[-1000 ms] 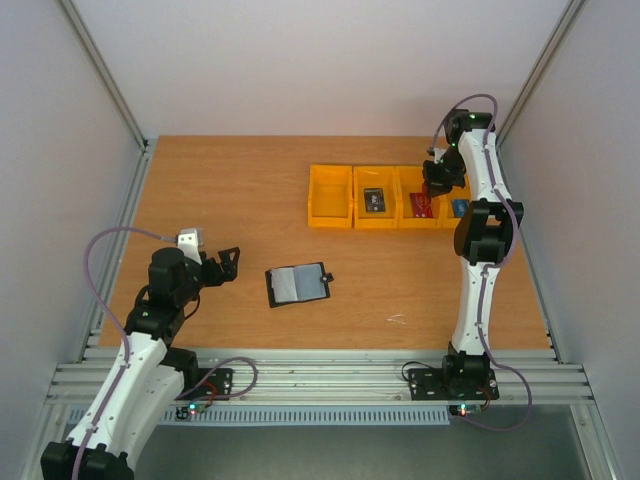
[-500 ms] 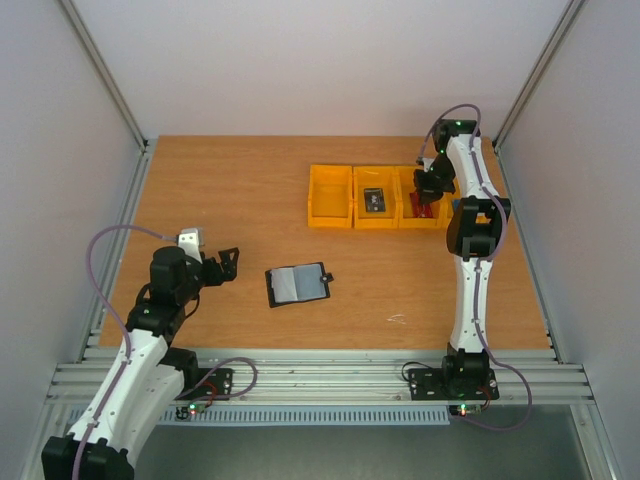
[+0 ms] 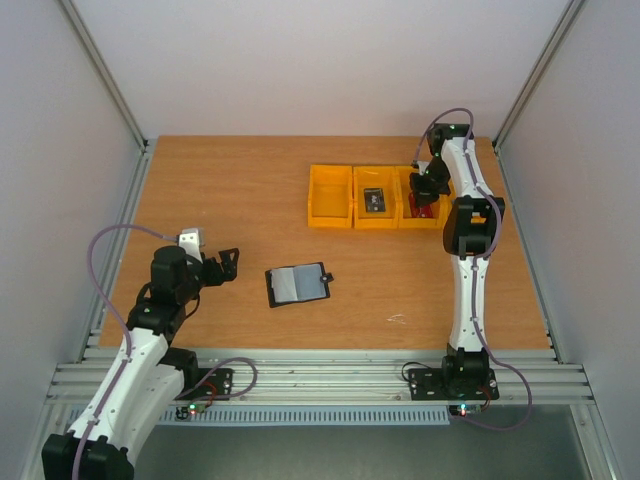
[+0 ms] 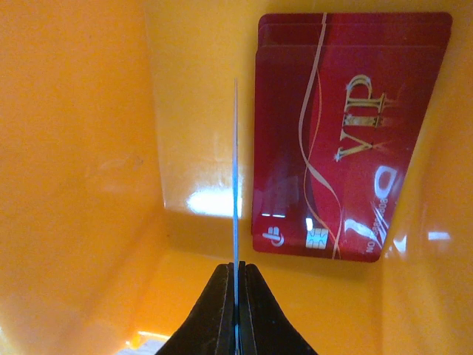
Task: Take the credit cards out of the card holder
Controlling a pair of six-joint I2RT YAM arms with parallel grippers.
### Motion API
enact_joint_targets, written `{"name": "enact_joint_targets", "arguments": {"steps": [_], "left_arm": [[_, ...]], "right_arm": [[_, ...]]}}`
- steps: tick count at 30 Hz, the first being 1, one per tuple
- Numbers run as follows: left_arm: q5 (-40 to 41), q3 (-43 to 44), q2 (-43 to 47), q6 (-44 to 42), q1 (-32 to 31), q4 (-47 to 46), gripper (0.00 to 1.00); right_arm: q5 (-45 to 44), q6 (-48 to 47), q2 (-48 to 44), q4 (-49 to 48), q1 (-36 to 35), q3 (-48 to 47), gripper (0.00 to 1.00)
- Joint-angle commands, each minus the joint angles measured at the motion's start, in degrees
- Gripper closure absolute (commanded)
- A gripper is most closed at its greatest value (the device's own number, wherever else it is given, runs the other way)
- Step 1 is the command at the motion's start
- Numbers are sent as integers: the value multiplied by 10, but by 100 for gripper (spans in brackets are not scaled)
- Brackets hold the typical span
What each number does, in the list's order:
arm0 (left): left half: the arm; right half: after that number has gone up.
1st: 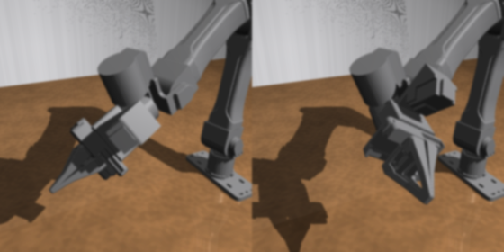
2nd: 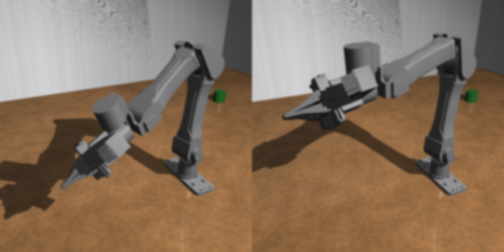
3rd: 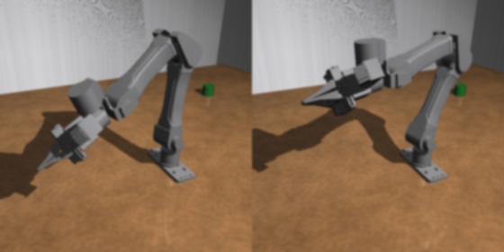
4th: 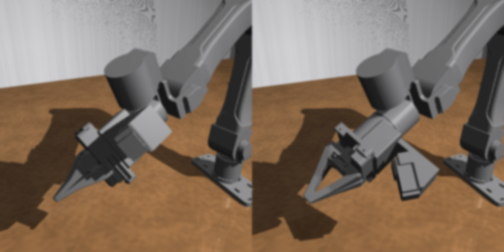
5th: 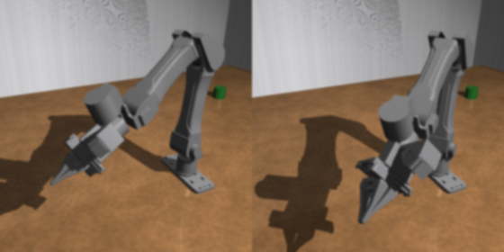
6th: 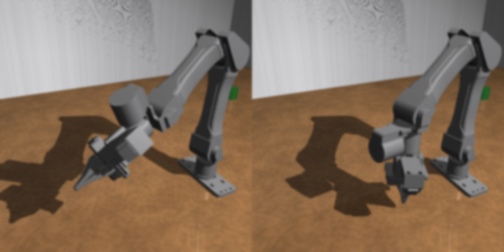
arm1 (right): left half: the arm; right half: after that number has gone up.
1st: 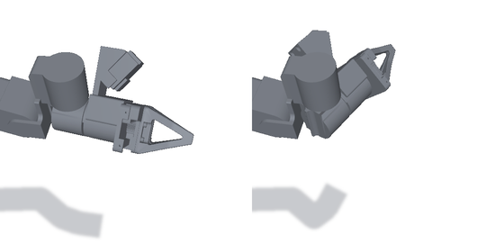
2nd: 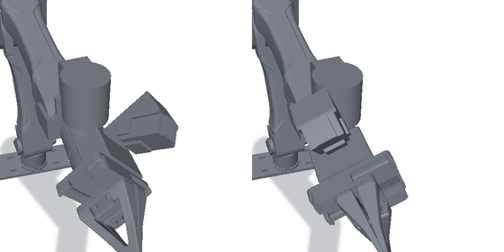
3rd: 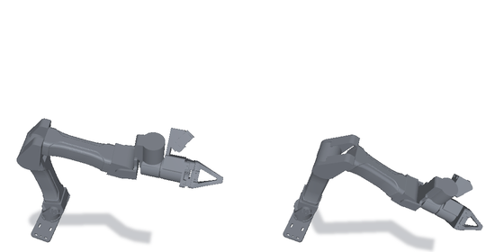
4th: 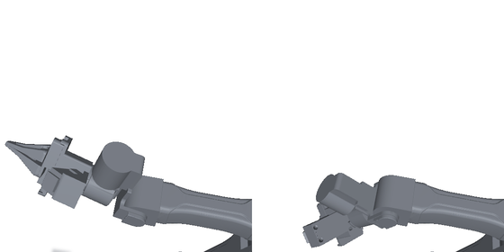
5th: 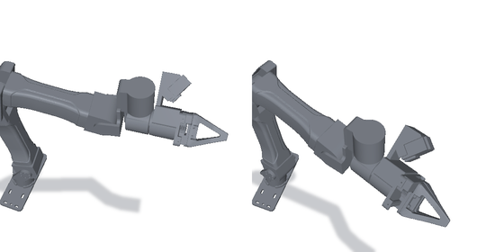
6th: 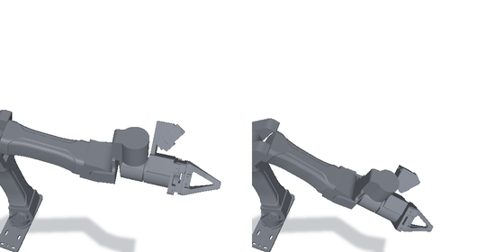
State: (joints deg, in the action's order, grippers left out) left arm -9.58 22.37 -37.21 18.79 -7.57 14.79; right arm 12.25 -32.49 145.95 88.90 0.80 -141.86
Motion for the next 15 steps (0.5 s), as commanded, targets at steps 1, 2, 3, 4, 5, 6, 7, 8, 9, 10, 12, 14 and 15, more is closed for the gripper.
{"name": "enact_joint_targets", "arguments": {"steps": [1,2,3,4,5,6,7,8,9,10,12,14,15], "left_arm": [[7,-3,-1,-6,3,-28,1],[7,-4,0,-6,3,-28,1],[7,-4,1,-6,3,-28,0],[7,-5,2,-5,3,-28,1],[7,-4,2,-5,3,-27,1],[8,-4,2,-5,3,-27,1],[7,-4,2,-5,3,-27,1],[7,-4,2,-5,3,-27,1],[7,-4,2,-5,3,-27,1],[7,-4,4,-5,3,-27,1],[8,-4,4,-5,4,-26,1],[8,-4,4,-5,4,-26,1],[8,-4,5,-5,4,-27,1]], "right_arm": [[-14,-8,15,-4,1,-21,98],[-19,-7,17,-4,2,-21,98],[-23,-6,18,-5,2,-22,98],[-25,-6,18,-7,3,-24,98],[-26,-5,18,-8,3,-25,97],[-27,-5,17,-8,2,-28,97],[-27,-4,18,-8,2,-29,97],[-29,-4,17,-8,3,-30,96],[-29,-4,17,-8,3,-30,96],[-30,-4,17,-8,3,-30,96],[-36,-2,16,-8,4,-29,95],[-39,0,15,-9,6,-30,93],[-40,1,17,-9,7,-30,91]]}}
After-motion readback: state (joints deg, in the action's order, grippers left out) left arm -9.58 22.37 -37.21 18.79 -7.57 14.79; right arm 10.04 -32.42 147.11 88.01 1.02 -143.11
